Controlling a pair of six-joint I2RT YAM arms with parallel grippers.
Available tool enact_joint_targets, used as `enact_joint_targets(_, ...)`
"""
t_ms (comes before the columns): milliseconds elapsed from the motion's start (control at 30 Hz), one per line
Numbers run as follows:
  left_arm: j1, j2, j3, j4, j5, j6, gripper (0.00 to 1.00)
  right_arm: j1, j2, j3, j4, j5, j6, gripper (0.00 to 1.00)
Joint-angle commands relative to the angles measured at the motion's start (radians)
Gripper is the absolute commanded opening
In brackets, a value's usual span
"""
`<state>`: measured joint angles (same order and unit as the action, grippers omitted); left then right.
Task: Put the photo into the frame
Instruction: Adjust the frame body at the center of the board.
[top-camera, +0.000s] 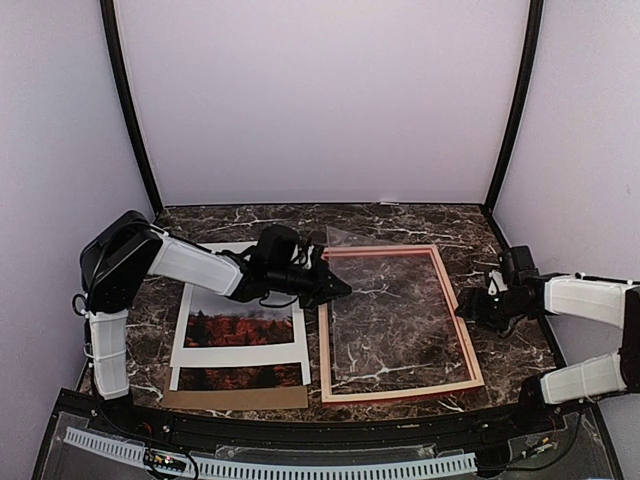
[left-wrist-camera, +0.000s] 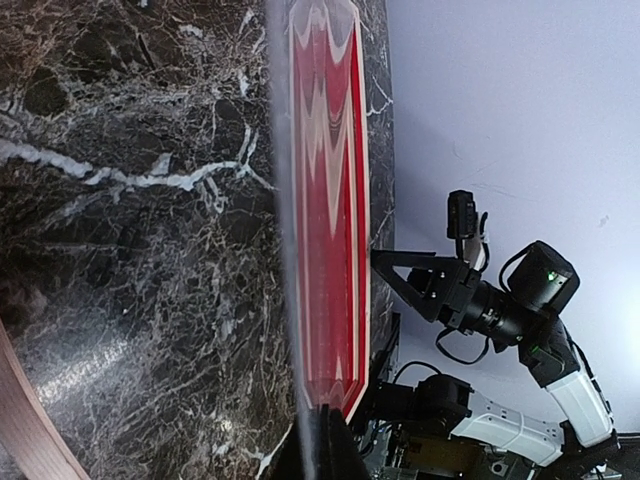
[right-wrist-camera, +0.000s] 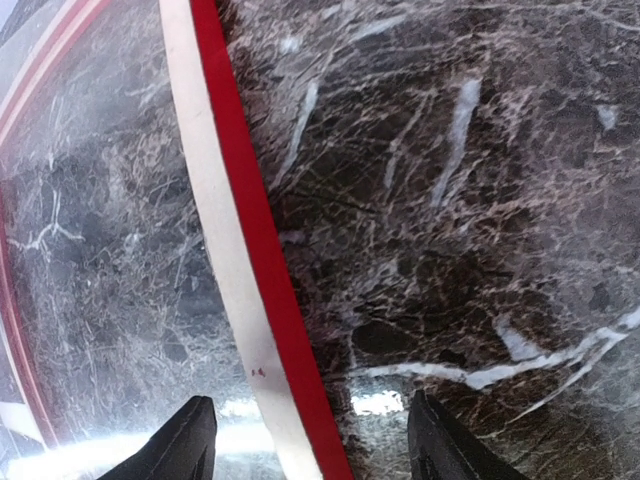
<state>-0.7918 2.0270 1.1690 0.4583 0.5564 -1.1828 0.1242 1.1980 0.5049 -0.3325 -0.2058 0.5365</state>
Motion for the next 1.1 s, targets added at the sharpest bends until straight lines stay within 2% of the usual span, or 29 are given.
enact_joint_targets(0, 0.003, -0.095, 0.025, 0.021, 0.024, 0.003, 0.00, 0.026, 0.019, -0.026, 0.070, -0.029, 0.020, 0.64)
enact_joint_targets(100, 0.005, -0.132, 0.052, -0.012, 0.025, 0.031, 0.00, 0.038, 0.023, -0.038, 0.085, -0.037, 0.029, 0.60)
enact_joint_targets(333, 0.026, -0.226, 0.096, -0.144, -0.002, 0.131, 0.00, 0.081, 0.012, -0.079, 0.149, -0.065, 0.099, 0.38)
enact_joint_targets(567, 0.055, -0.319, 0.129, -0.254, -0.050, 0.218, 0.00, 0.141, -0.019, -0.123, 0.230, -0.090, 0.196, 0.34)
enact_joint_targets(833, 0.056, -0.330, 0.167, -0.268, -0.027, 0.227, 0.00, 0.176, -0.031, -0.123, 0.258, -0.136, 0.219, 0.39)
enact_joint_targets(1000, 0.043, -0.320, 0.166, -0.229, 0.002, 0.187, 0.00, 0.169, -0.077, -0.034, 0.097, -0.010, 0.156, 0.59)
enact_joint_targets(1067, 0.031, -0.313, 0.167, -0.207, 0.013, 0.169, 0.00, 0.143, -0.088, 0.003, 0.041, 0.032, 0.128, 0.63)
